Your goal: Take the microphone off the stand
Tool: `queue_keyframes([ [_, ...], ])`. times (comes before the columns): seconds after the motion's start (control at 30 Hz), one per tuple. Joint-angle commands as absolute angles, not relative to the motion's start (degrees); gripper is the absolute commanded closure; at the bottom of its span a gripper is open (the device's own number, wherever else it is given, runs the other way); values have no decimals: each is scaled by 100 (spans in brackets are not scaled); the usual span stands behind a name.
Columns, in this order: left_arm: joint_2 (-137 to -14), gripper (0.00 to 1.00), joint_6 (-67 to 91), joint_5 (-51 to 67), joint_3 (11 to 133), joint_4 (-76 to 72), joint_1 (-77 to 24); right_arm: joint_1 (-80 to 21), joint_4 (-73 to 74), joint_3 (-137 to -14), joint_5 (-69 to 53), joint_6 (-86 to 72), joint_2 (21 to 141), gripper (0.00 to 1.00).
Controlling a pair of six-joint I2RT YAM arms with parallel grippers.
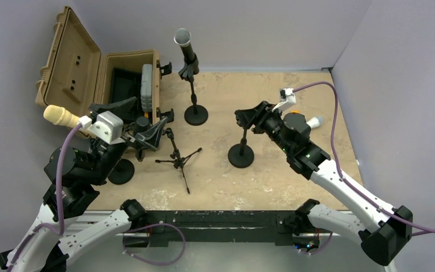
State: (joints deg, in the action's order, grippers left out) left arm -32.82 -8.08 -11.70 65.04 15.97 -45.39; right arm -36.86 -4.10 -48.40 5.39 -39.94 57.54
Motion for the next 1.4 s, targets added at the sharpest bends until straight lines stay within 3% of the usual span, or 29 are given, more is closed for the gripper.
queue_keyframes([
  [0.0,-3285,2,-704,-1021,6624,1521,-4520,-3714,1421,-4311,516,-4033,5869,50],
  [0.27,-3295,2,-686,-977,6610,1503,-4524,-3709,1064,-3800,494,-4435,5962,51],
  [0.63,-3366,2,-588,-843,6601,1494,-4525,-3709,807,-3111,285,-5063,5855,60],
  [1.0,-3366,2,-510,-774,6606,1500,-4520,-3708,256,-2883,278,-5220,6185,53],
  [1.1,-3351,2,-511,-767,6616,1495,-4524,-3709,404,-3237,501,-5010,6061,44],
  [1.27,-3273,2,-528,-829,6620,1507,-4518,-3709,365,-4141,806,-4284,5581,13],
  [1.37,-3282,2,-536,-852,6610,1497,-4521,-3709,218,-4632,817,-3863,5572,2],
])
